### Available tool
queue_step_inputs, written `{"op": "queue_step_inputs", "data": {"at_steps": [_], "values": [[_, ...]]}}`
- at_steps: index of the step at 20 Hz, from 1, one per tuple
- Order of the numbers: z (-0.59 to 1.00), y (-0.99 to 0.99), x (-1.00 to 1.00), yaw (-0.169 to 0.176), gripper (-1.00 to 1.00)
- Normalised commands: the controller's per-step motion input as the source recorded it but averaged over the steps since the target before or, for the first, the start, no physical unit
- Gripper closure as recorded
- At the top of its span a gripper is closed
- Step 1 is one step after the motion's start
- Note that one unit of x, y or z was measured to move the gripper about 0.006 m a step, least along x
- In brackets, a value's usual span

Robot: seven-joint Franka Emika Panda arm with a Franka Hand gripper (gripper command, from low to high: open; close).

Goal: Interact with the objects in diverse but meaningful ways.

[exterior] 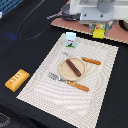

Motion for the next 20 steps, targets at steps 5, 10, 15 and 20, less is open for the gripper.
{"op": "queue_step_inputs", "data": {"at_steps": [5, 10, 15, 20], "values": [[0.15, -0.78, 0.0, 0.0, 1.0], [0.1, -0.73, 0.0, 0.0, 1.0], [0.11, -0.78, 0.0, 0.0, 1.0], [0.01, -0.83, 0.0, 0.0, 1.0]]}}
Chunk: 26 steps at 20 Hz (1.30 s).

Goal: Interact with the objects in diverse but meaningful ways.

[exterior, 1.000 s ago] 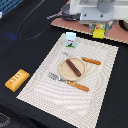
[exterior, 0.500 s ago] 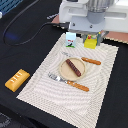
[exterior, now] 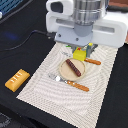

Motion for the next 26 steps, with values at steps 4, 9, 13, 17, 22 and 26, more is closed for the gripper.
{"op": "queue_step_inputs", "data": {"at_steps": [4, 9, 13, 17, 22, 26], "values": [[0.0, -0.82, 0.0, 0.01, 1.0], [-0.01, -0.76, 0.11, 0.114, 1.0], [0.0, -0.69, 0.13, 0.178, 1.0], [-0.02, -0.56, 0.06, 0.216, 1.0], [-0.24, -0.41, 0.17, 0.177, 1.0], [-0.33, -0.14, 0.27, 0.126, 1.0]]}}
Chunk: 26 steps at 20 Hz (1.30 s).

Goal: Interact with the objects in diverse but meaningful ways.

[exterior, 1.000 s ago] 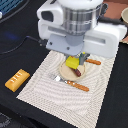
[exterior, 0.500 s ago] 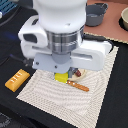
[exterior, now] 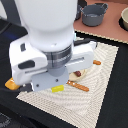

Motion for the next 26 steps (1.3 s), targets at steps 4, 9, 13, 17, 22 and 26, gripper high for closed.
{"op": "queue_step_inputs", "data": {"at_steps": [4, 9, 13, 17, 22, 26], "values": [[-0.36, -0.05, 0.28, 0.089, 1.0], [-0.29, -0.06, 0.3, 0.056, 1.0], [-0.29, -0.15, 0.3, 0.035, 1.0], [-0.31, -0.17, 0.27, 0.011, 1.0], [-0.26, -0.15, 0.18, 0.005, 1.0], [-0.21, -0.12, 0.14, 0.0, 1.0]]}}
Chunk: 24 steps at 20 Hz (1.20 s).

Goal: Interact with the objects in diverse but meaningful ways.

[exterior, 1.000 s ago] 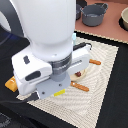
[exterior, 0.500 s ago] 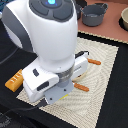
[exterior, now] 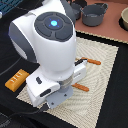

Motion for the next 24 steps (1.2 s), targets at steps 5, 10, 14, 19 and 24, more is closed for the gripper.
{"op": "queue_step_inputs", "data": {"at_steps": [5, 10, 14, 19, 24], "values": [[-0.07, -0.13, 0.09, 0.003, -1.0], [0.96, -0.03, 0.24, 0.027, -1.0], [0.97, 0.0, 0.12, 0.014, -1.0], [0.57, 0.07, -0.03, 0.051, -1.0], [0.13, 0.13, -0.27, 0.023, -1.0]]}}
